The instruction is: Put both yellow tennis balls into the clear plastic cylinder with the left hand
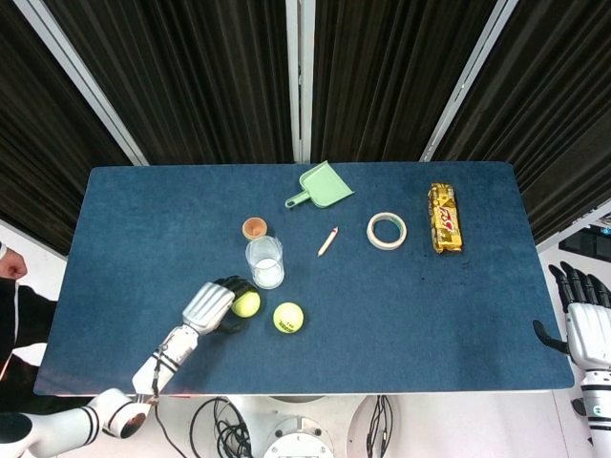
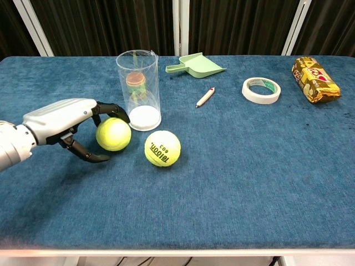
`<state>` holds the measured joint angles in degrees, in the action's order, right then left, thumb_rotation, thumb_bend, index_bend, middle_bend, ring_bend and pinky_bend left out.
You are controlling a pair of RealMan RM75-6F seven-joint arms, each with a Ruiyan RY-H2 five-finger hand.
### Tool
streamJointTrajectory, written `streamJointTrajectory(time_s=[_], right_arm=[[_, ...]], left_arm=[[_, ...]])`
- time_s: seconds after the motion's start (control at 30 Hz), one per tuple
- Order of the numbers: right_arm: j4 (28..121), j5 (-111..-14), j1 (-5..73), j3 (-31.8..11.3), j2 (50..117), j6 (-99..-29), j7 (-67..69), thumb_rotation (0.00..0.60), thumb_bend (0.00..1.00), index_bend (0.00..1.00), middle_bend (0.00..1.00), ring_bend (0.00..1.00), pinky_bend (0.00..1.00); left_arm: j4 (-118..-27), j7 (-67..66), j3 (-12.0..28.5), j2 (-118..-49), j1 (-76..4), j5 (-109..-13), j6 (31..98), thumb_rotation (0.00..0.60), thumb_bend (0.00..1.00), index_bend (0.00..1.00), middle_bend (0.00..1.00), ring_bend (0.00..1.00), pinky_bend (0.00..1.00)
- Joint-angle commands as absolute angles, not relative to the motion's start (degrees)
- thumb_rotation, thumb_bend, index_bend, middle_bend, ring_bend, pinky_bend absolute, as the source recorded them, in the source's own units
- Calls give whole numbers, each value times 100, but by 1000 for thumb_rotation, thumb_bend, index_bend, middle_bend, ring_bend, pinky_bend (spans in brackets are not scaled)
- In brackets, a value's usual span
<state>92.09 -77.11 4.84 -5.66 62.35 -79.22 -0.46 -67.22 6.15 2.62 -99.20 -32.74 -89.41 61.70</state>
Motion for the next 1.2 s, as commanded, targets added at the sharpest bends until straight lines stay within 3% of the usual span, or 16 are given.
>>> streamJointTrajectory(time_s=[0.03,0.2,0.4,0.7,0.83,1.2], right_arm=[[9215,-7707,483,-566,6229,-7916,-39,600,242,0,0,0,0],[9230,-7704,482,-564,6211,-7909,-35,600,242,0,0,0,0],[9256,-7718,479,-566,6193,-7925,-37,600,243,0,0,0,0],[9262,-7807,460,-579,6192,-8032,24,600,244,0,0,0,0],[9288,-7830,451,-580,6185,-8066,14,600,244,0,0,0,0],[9372,-7865,444,-581,6181,-8133,-125,600,244,0,0,0,0]], left_arm=[[-6578,617,259,-10009,-3318,-8979,6226,600,218,340,319,280,483],[-6421,534,296,-10090,-3348,-8925,6270,600,245,431,410,389,627],[-6471,471,336,-10051,-3325,-8938,6496,600,263,465,449,467,702],[-7491,-218,607,-9391,-3268,-8946,7020,600,267,479,463,484,718],[-7961,-553,830,-9026,-3274,-8874,7186,600,335,479,463,484,718],[-8624,-1023,1466,-8629,-3667,-8543,7060,600,349,482,465,484,717]])
